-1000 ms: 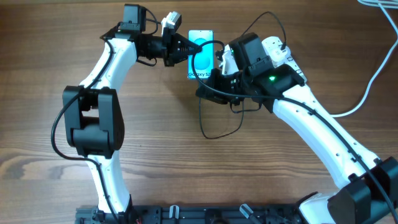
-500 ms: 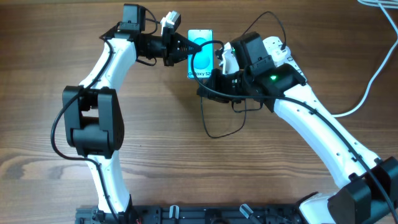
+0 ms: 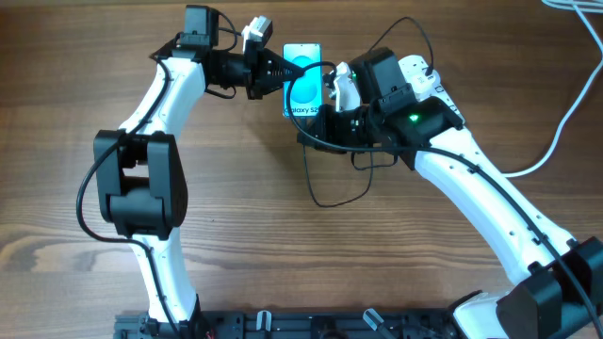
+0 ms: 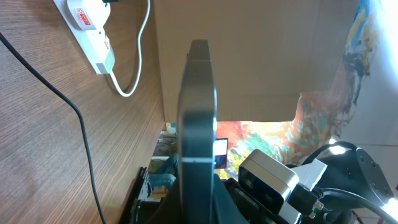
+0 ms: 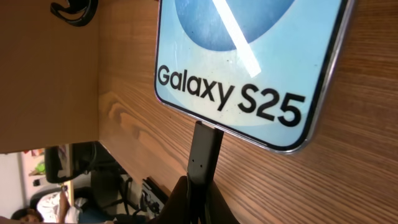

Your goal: Plug charger to phone and switch on socket

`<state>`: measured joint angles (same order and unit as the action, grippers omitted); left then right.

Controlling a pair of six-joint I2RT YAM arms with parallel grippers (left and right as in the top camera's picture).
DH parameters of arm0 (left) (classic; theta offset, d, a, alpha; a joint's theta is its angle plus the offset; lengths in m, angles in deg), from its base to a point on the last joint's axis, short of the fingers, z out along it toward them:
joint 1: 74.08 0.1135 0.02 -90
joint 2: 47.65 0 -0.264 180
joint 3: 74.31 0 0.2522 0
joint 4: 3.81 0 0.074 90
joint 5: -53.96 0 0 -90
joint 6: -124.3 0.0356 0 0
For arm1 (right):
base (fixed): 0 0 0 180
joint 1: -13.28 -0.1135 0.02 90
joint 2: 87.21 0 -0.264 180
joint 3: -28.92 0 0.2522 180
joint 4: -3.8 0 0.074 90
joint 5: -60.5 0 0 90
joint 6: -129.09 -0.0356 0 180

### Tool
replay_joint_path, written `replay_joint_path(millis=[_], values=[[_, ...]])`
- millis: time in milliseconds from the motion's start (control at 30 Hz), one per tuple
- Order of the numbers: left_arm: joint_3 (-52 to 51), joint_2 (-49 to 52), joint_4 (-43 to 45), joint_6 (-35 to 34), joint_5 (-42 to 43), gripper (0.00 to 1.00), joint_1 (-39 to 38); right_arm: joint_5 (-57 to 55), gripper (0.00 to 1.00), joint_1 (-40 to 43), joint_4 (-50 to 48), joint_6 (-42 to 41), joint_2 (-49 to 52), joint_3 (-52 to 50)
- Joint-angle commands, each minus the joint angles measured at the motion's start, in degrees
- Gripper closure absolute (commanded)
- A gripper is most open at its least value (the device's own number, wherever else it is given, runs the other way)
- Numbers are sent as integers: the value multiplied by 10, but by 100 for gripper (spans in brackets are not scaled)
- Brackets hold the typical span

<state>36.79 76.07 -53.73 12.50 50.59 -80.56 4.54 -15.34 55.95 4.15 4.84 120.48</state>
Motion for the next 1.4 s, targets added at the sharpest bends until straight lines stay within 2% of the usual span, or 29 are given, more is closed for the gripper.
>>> replay_joint_path(millis=[0, 333, 467, 533, 567, 633, 667, 700, 767, 933, 1033, 1100, 1167, 1200, 1267, 1367], values=[[0, -20, -9, 7, 38, 96, -15, -76, 95, 19, -38, 22, 10, 12], [0, -20, -9, 7, 38, 96, -15, -75, 94, 19, -56, 35, 10, 13], [0, -20, -9, 8, 38, 96, -15, -73, 86, 19, -55, 35, 10, 13], [0, -20, -8, 8, 37, 96, -15, -60, 76, 19, -53, 35, 10, 13], [0, -20, -8, 8, 37, 96, -15, -49, 66, 19, -53, 37, 9, 13], [0, -20, -5, 8, 37, 96, -15, -32, 58, 19, -51, 40, 9, 13], [0, -20, -4, 8, 37, 96, -15, -23, 46, 19, -47, 40, 8, 13], [0, -20, -2, 8, 35, 96, -15, -18, 28, 19, -38, 44, 6, 13], [0, -20, 1, 21, 33, 96, -15, -18, 14, 20, -14, 46, -2, 13], [0, -20, 0, 24, -20, 96, -15, -50, 0, 32, 64, 54, -26, 13], [0, -20, -15, 98, -25, 96, -15, -124, 1, 51, 121, 54, -34, 13], [0, -20, -58, 191, -25, 96, -15, -154, 1, 75, 153, 54, -35, 13], [0, -20, -111, 277, -27, 96, -15, -155, 0, 99, 168, 65, -35, 13], [0, -20, -157, 347, -39, 96, -15, -153, 1, 118, 175, 67, -35, 13], [0, -20, -229, 445, -83, 96, -16, -138, 0, 150, 181, 81, -36, 13], [0, -20, -309, 555, -110, 96, -20, -92, 1, 200, 180, 126, -36, 13]])
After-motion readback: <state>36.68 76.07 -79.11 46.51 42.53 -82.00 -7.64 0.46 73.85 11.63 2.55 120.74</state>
